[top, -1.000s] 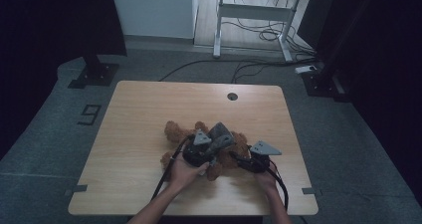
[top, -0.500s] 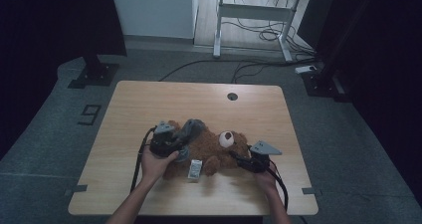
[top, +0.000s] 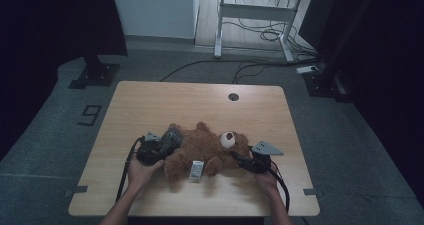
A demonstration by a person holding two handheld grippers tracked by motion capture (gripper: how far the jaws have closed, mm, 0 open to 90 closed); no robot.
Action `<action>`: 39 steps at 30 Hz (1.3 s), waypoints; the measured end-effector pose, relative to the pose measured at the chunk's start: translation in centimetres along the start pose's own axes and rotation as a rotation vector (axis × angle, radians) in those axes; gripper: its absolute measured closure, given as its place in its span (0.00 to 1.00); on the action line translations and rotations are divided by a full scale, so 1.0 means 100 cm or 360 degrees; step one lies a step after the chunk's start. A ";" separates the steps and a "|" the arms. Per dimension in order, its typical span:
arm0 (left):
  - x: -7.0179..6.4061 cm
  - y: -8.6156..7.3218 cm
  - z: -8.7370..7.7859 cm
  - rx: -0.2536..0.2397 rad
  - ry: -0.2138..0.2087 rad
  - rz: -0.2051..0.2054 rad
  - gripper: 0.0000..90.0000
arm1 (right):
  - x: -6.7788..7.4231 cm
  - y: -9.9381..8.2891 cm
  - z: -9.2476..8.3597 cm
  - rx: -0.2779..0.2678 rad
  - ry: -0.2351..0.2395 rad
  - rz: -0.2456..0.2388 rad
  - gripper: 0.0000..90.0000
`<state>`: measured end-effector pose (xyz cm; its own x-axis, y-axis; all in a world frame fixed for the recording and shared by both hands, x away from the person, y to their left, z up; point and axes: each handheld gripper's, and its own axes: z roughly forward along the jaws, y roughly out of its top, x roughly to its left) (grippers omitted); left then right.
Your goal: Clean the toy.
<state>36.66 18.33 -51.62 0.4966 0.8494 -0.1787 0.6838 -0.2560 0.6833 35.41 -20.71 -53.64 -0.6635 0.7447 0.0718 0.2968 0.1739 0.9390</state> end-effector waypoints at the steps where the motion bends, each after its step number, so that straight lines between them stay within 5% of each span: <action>1: 0.001 0.000 -0.003 -0.0014 0.0009 0.0001 0.83 | 0.000 0.000 0.000 0.0000 0.0000 0.0000 0.51; 8: 0.007 -0.006 -0.061 -0.0267 0.0072 0.0058 0.81 | -0.001 0.000 0.000 -0.0002 0.0006 0.0003 0.50; 15: 0.027 -0.037 -0.103 -0.0285 0.0123 0.0048 0.81 | -0.001 -0.001 0.000 -0.0004 0.0010 0.0008 0.50; 25: 0.044 -0.070 -0.095 -0.0158 0.0169 -0.0002 0.76 | -0.002 -0.001 0.000 -0.0009 0.0013 0.0015 0.49; 27: 0.041 -0.071 -0.087 -0.0112 0.0219 0.0015 0.57 | -0.002 -0.001 -0.001 -0.0008 0.0014 0.0011 0.48; 28: 0.039 -0.071 -0.084 -0.0092 0.0228 0.0022 0.57 | -0.002 -0.001 -0.001 -0.0008 0.0014 0.0011 0.48; 29: 0.036 -0.069 -0.084 -0.0099 0.0211 0.0042 0.45 | -0.002 -0.001 -0.001 -0.0007 0.0017 0.0010 0.48; 34: 0.026 -0.056 -0.101 -0.0247 0.0208 0.0049 0.34 | -0.002 -0.002 -0.001 -0.0010 0.0022 0.0014 0.47; 37: 0.010 -0.038 -0.105 -0.0346 0.0135 0.0054 0.33 | -0.002 -0.002 -0.001 -0.0015 0.0020 0.0023 0.46; 39: -0.009 -0.019 -0.085 -0.0309 -0.0015 0.0089 0.32 | -0.002 -0.001 -0.001 -0.0012 0.0023 0.0026 0.44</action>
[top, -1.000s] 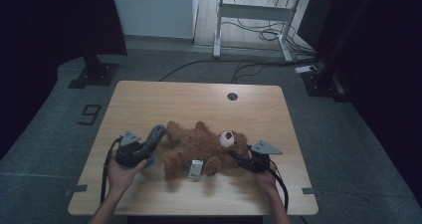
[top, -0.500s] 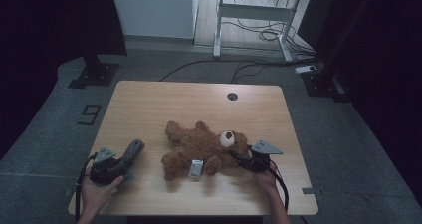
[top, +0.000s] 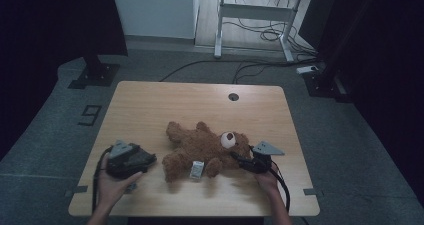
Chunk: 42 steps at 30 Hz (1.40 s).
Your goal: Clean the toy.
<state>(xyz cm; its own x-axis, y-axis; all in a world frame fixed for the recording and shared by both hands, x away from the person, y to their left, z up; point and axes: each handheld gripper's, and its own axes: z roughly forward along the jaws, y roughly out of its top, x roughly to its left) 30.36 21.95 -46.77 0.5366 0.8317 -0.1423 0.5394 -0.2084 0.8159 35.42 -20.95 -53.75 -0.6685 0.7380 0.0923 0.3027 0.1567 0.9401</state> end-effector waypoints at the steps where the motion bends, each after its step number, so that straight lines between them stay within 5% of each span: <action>1: 0.000 0.000 0.000 0.0000 0.0000 0.0000 0.32 | 0.000 0.000 0.000 0.0000 0.0000 0.0000 0.44; 2: -0.012 0.006 0.022 0.0017 -0.0009 0.0012 0.33 | 0.000 0.000 -0.001 0.0006 0.0009 0.0003 0.43; 4: -0.018 0.009 0.033 0.0035 -0.0032 0.0022 0.35 | 0.000 0.000 -0.001 0.0010 0.0014 -0.0001 0.41; 6: -0.033 0.013 0.065 0.0098 -0.0174 -0.0006 0.35 | 0.001 0.001 -0.002 0.0019 0.0003 0.0015 0.31; 8: -0.035 0.014 0.073 0.0113 -0.0228 -0.0031 0.33 | 0.001 0.001 -0.002 0.0025 -0.0003 0.0025 0.28; 10: -0.038 0.015 0.087 0.0153 -0.0380 -0.0110 0.31 | 0.000 0.004 -0.002 0.0089 -0.0043 0.0077 0.17; 12: -0.040 0.014 0.092 0.0173 -0.0421 -0.0124 0.29 | 0.000 0.005 -0.002 0.0113 -0.0057 0.0104 0.15; 13: -0.041 0.013 0.095 0.0191 -0.0420 -0.0113 0.23 | -0.003 0.004 0.000 0.0158 -0.0033 0.0186 0.14; 19: -0.048 0.007 0.100 0.0204 -0.0390 -0.0083 0.24 | -0.003 0.002 0.003 0.0220 0.0050 0.0264 0.22; 20: -0.049 0.007 0.100 0.0206 -0.0378 -0.0077 0.32 | -0.001 0.002 0.003 0.0224 0.0074 0.0229 0.34; 22: -0.050 0.006 0.099 0.0180 -0.0336 -0.0065 0.36 | 0.000 0.002 0.002 0.0221 0.0078 0.0211 0.38; 26: -0.054 0.004 0.099 0.0123 -0.0292 -0.0044 0.52 | 0.008 0.005 0.001 0.0130 0.0036 0.0025 0.52; 30: -0.051 0.004 0.093 0.0048 -0.0277 -0.0024 0.58 | 0.008 0.009 -0.004 0.0037 0.0057 -0.0036 0.54; 32: -0.051 0.006 0.092 0.0020 -0.0284 -0.0022 0.61 | 0.008 0.016 -0.010 -0.0076 0.0048 -0.0086 0.54; 38: -0.046 0.025 0.098 -0.0003 -0.0220 -0.0012 0.60 | 0.004 0.030 -0.002 -0.0091 -0.0018 -0.0137 0.53; 42: -0.040 0.030 0.114 0.0036 -0.0179 -0.0041 0.59 | -0.008 0.037 0.014 -0.0021 -0.0068 -0.0135 0.49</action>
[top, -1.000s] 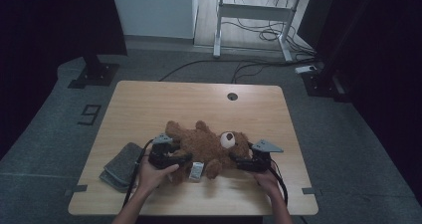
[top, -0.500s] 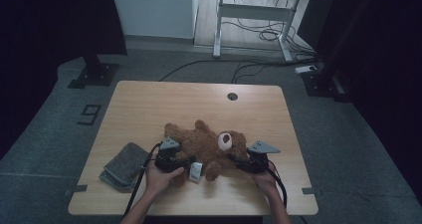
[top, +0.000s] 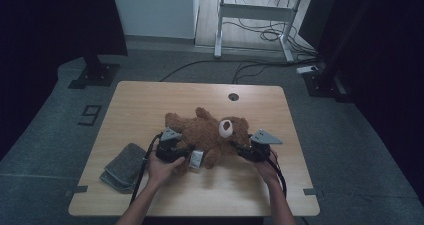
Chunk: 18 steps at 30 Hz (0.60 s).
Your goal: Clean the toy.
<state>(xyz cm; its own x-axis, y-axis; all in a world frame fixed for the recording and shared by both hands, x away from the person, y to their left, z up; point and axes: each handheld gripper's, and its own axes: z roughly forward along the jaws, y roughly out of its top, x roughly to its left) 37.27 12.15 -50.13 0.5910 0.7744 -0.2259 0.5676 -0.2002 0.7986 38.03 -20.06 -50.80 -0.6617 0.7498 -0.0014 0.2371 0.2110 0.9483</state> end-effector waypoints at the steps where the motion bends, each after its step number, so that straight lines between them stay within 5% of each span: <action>1: 0.004 0.000 0.006 0.0008 0.0003 -0.0025 0.59 | -0.003 0.000 0.005 0.0034 -0.0016 -0.0013 0.47; 3: 0.006 -0.002 0.011 -0.0008 -0.0010 -0.0048 0.57 | -0.008 -0.003 0.012 0.0089 -0.0046 -0.0017 0.45; 8: 0.001 -0.002 0.007 0.0015 -0.0026 0.0034 0.43 | -0.017 -0.016 0.013 0.0156 -0.0090 0.0085 0.29; 11: -0.004 0.000 -0.011 -0.0057 0.0042 0.0088 0.36 | -0.017 -0.015 0.006 0.0140 -0.0102 0.0134 0.21; 12: -0.007 0.001 -0.028 -0.0114 0.0064 0.0109 0.33 | -0.013 -0.010 -0.001 0.0117 -0.0157 0.0147 0.19; 18: -0.011 -0.010 -0.064 -0.0136 0.0073 0.0130 0.32 | -0.010 -0.004 -0.026 0.0001 -0.0202 0.0256 0.17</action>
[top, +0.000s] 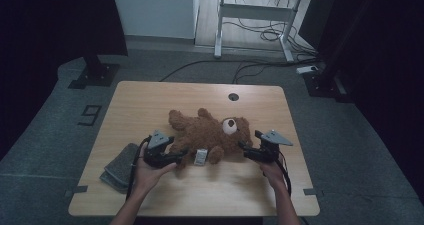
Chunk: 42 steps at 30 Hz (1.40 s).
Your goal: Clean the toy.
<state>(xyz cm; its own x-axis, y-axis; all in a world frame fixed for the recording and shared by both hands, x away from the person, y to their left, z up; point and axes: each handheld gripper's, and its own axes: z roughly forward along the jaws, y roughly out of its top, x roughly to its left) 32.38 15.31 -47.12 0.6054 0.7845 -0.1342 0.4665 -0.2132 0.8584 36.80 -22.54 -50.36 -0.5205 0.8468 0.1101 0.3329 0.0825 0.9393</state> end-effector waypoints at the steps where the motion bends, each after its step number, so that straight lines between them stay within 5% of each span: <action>1: 0.000 -0.003 -0.004 0.0003 -0.0003 -0.0003 0.32 | 0.001 -0.001 -0.006 -0.0008 0.0005 0.0007 0.17; 6: -0.001 -0.028 -0.017 0.0058 -0.0015 -0.0054 0.32 | 0.008 -0.014 -0.026 -0.0002 0.0029 0.0005 0.17; 14: -0.003 -0.064 -0.031 0.0092 -0.0031 -0.0092 0.34 | 0.025 -0.051 -0.039 0.0192 0.0030 -0.0070 0.18; 19: -0.007 -0.076 -0.042 0.0093 -0.0004 -0.0047 0.35 | 0.029 -0.066 -0.053 0.0258 0.0009 -0.0077 0.20; 27: -0.005 -0.079 -0.041 0.0124 -0.0035 -0.0057 0.36 | 0.026 -0.070 -0.050 0.0342 -0.0024 -0.0042 0.21; 31: 0.000 -0.078 -0.045 0.0105 -0.0071 -0.0123 0.36 | 0.024 -0.070 -0.051 0.0337 -0.0026 -0.0050 0.21; 42: 0.008 -0.078 -0.050 0.0116 -0.0065 -0.0148 0.35 | 0.024 -0.070 -0.051 0.0345 -0.0001 -0.0078 0.21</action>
